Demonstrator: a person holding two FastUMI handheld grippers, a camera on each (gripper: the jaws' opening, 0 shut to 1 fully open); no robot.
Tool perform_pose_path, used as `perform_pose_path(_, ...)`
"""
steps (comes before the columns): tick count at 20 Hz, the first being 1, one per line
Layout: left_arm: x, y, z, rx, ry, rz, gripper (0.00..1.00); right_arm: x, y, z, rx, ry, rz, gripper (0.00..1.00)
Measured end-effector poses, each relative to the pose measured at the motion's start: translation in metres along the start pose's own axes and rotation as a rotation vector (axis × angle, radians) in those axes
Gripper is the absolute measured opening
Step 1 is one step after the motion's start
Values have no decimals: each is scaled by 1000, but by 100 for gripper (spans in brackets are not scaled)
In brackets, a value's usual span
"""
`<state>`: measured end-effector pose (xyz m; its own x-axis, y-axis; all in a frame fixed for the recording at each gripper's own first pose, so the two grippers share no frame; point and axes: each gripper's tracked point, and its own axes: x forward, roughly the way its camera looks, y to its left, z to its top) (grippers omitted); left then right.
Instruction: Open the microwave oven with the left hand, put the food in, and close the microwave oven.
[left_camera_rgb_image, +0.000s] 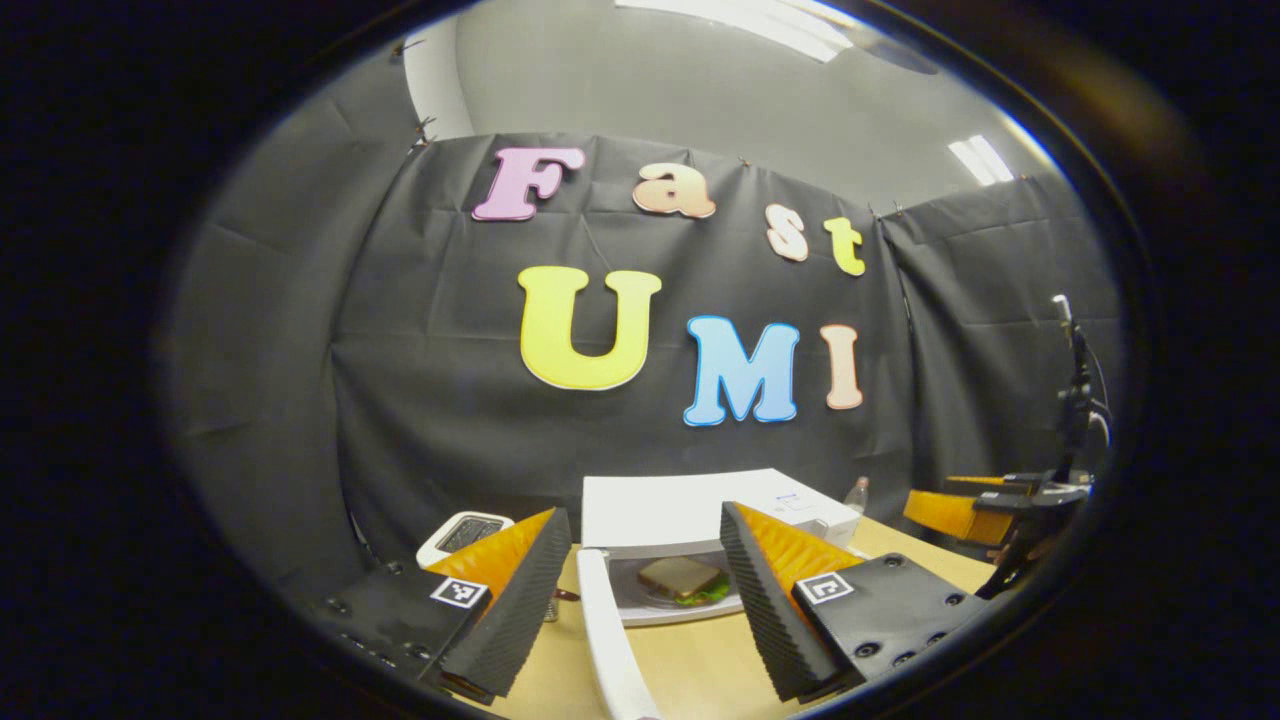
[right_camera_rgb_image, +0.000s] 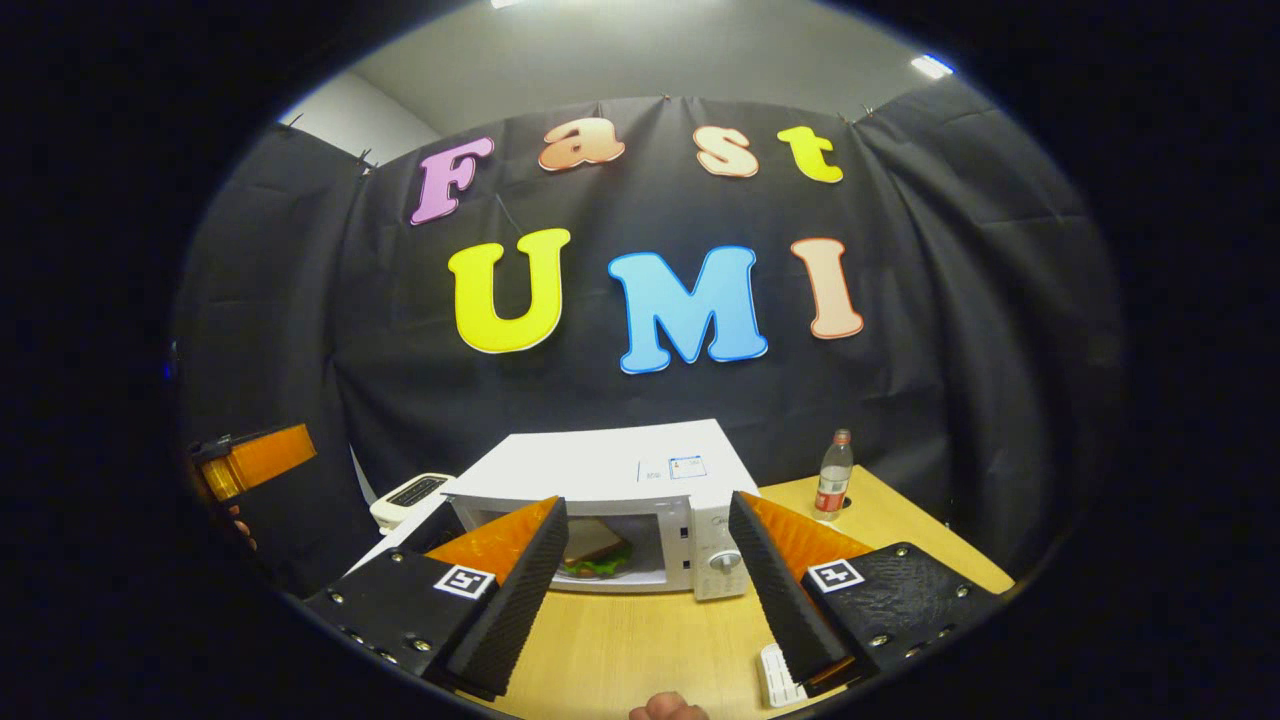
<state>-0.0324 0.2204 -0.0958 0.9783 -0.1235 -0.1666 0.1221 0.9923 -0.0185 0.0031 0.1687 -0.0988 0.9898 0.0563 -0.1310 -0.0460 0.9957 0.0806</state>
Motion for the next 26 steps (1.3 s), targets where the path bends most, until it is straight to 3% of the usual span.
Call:
perform_pose_path(5,-20,11,-13,1,35,43,96,-25,-11,42,-17,-92,-20,98)
perform_pose_path(10,-48,41,-42,-4,112,98,95,-27,-6,53,-10,-116,15,98)
perform_pose_path(13,-69,59,-63,4,164,125,78,-23,-1,58,6,-122,31,98)
perform_pose_path(14,-76,67,-72,21,191,138,65,-19,2,58,10,-124,36,98)
perform_pose_path(16,-92,87,-90,73,242,186,29,-16,5,59,8,-125,45,98)
perform_pose_path(17,-99,88,-100,70,275,176,12,-14,7,60,6,-125,48,98)
perform_pose_path(21,-122,91,-136,29,354,156,6,-8,11,57,-6,-118,43,98)
perform_pose_path(26,-134,64,-161,-6,410,79,9,-5,8,56,-11,-105,19,98)
